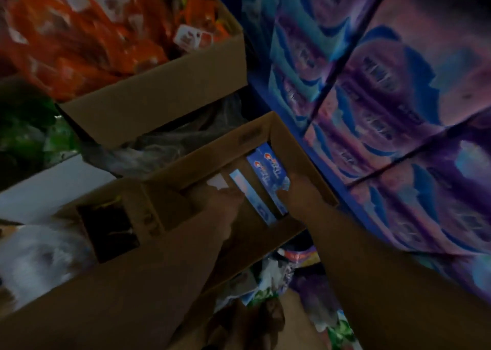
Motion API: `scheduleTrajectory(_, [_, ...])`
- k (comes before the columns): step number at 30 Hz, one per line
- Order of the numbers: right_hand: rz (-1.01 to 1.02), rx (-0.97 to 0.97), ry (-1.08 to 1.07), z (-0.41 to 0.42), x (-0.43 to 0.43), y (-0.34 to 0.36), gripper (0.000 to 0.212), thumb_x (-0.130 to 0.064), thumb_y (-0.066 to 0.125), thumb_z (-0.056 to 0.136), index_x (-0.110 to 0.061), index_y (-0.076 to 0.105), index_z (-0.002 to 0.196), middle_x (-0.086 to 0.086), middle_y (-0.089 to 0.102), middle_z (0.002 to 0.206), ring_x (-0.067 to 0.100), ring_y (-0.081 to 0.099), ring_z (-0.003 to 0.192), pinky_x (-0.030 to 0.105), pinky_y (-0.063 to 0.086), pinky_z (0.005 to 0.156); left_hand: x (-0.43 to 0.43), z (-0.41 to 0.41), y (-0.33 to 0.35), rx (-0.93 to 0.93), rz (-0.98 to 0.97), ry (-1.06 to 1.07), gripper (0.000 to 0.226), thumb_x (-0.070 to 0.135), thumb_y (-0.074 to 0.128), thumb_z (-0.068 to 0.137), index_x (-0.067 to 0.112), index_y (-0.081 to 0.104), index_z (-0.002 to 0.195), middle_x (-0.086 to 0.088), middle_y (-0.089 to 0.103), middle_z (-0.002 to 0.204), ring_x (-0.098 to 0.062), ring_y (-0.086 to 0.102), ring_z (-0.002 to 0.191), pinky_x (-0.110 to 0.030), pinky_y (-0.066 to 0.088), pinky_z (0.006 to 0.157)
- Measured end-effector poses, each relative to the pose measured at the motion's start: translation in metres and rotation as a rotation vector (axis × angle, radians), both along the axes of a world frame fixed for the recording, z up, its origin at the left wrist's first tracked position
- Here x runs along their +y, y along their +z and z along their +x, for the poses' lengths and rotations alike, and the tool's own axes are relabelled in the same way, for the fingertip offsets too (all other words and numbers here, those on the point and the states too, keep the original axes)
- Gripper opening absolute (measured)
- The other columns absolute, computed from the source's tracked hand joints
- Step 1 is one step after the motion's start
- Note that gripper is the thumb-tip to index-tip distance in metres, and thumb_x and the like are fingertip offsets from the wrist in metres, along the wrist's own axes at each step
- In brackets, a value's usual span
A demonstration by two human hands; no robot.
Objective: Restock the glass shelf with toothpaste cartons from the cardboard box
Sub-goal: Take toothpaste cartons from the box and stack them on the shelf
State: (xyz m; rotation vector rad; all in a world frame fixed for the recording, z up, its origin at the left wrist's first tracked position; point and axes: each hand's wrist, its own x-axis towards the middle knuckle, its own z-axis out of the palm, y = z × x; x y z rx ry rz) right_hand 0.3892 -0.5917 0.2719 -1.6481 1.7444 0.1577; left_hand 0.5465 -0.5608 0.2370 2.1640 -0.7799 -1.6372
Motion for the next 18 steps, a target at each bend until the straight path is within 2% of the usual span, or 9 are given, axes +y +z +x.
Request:
scheduleTrajectory(1, [0.021, 0.003, -0.018, 0.002, -0.005, -0.012, 0.041, -0.028, 0.051, 0.095, -0.004, 0.045, 0.128, 0.022, 0.046, 0.136, 0.037, 0.046, 0.126, 0.044, 0.040, 0.104, 0.002, -0.005, 0.001, 0.070, 0.060, 0.182, 0.042, 0.018, 0.042, 0.101, 0.005, 0.042, 0.140, -0.015, 0.045, 0.141, -0.029, 0.043, 0.131, -0.024, 0.035, 0.108])
scheduleTrajectory(2, [0.018, 0.013, -0.020, 0.005, -0.010, -0.022, 0.043, -0.029, 0.052, 0.093, -0.005, 0.045, 0.128, 0.021, 0.049, 0.133, 0.037, 0.049, 0.122, 0.046, 0.043, 0.102, 0.001, -0.010, -0.008, 0.118, 0.126, 0.284, 0.039, 0.018, 0.045, 0.099, 0.005, 0.047, 0.136, -0.014, 0.051, 0.135, -0.029, 0.048, 0.126, -0.034, 0.038, 0.109])
scheduleTrajectory(4, [0.020, 0.068, -0.009, 0.007, -0.018, -0.038, 0.052, -0.028, 0.052, 0.094, -0.008, 0.038, 0.139, 0.019, 0.047, 0.135, 0.033, 0.049, 0.123, 0.044, 0.042, 0.103, -0.002, -0.019, -0.023, 0.154, 0.160, 0.379, 0.034, 0.018, 0.051, 0.097, 0.006, 0.054, 0.128, -0.013, 0.057, 0.127, -0.032, 0.054, 0.119, -0.040, 0.044, 0.103])
scheduleTrajectory(7, [0.073, 0.198, 0.026, 0.009, -0.026, -0.055, 0.058, -0.025, 0.050, 0.096, -0.009, 0.024, 0.145, 0.017, 0.037, 0.142, 0.031, 0.044, 0.127, 0.041, 0.038, 0.103, -0.009, -0.029, -0.053, 0.192, 0.158, 0.407, 0.040, 0.022, 0.060, 0.092, 0.007, 0.055, 0.129, -0.014, 0.060, 0.126, -0.033, 0.057, 0.114, -0.046, 0.045, 0.102])
scheduleTrajectory(10, [0.008, 0.296, 0.079, 0.011, -0.030, -0.067, 0.053, -0.022, 0.047, 0.096, -0.008, 0.027, 0.143, 0.017, 0.034, 0.140, 0.032, 0.044, 0.123, 0.041, 0.042, 0.099, -0.021, -0.047, -0.073, 0.214, 0.119, 0.541, 0.044, 0.027, 0.063, 0.090, 0.000, 0.055, 0.124, -0.014, 0.061, 0.123, -0.034, 0.059, 0.111, -0.039, 0.049, 0.094])
scheduleTrajectory(12, [0.002, 0.323, 0.134, 0.012, -0.031, -0.075, 0.052, -0.020, 0.046, 0.097, -0.006, 0.028, 0.143, 0.017, 0.034, 0.139, 0.032, 0.043, 0.124, 0.042, 0.043, 0.099, -0.026, -0.057, -0.084, 0.186, 0.102, 0.557, 0.048, 0.029, 0.066, 0.089, -0.002, 0.054, 0.124, -0.017, 0.060, 0.123, -0.035, 0.058, 0.111, -0.039, 0.050, 0.091])
scheduleTrajectory(15, [0.049, 0.320, 0.107, 0.017, -0.034, -0.087, 0.051, -0.026, 0.046, 0.098, -0.005, 0.030, 0.142, 0.015, 0.034, 0.139, 0.032, 0.042, 0.125, 0.046, 0.042, 0.099, -0.036, -0.059, -0.088, 0.104, 0.122, 0.505, 0.053, 0.025, 0.063, 0.091, -0.003, 0.046, 0.133, -0.022, 0.054, 0.132, -0.037, 0.053, 0.119, -0.041, 0.046, 0.100])
scheduleTrajectory(18, [0.036, 0.291, 0.137, 0.023, -0.033, -0.096, 0.052, -0.028, 0.051, 0.096, -0.007, 0.034, 0.141, 0.014, 0.030, 0.145, 0.029, 0.036, 0.131, 0.043, 0.033, 0.109, -0.037, -0.049, -0.098, -0.005, 0.193, 0.414, 0.060, 0.024, 0.061, 0.092, -0.001, 0.036, 0.140, -0.022, 0.049, 0.137, -0.037, 0.049, 0.124, -0.043, 0.042, 0.104])
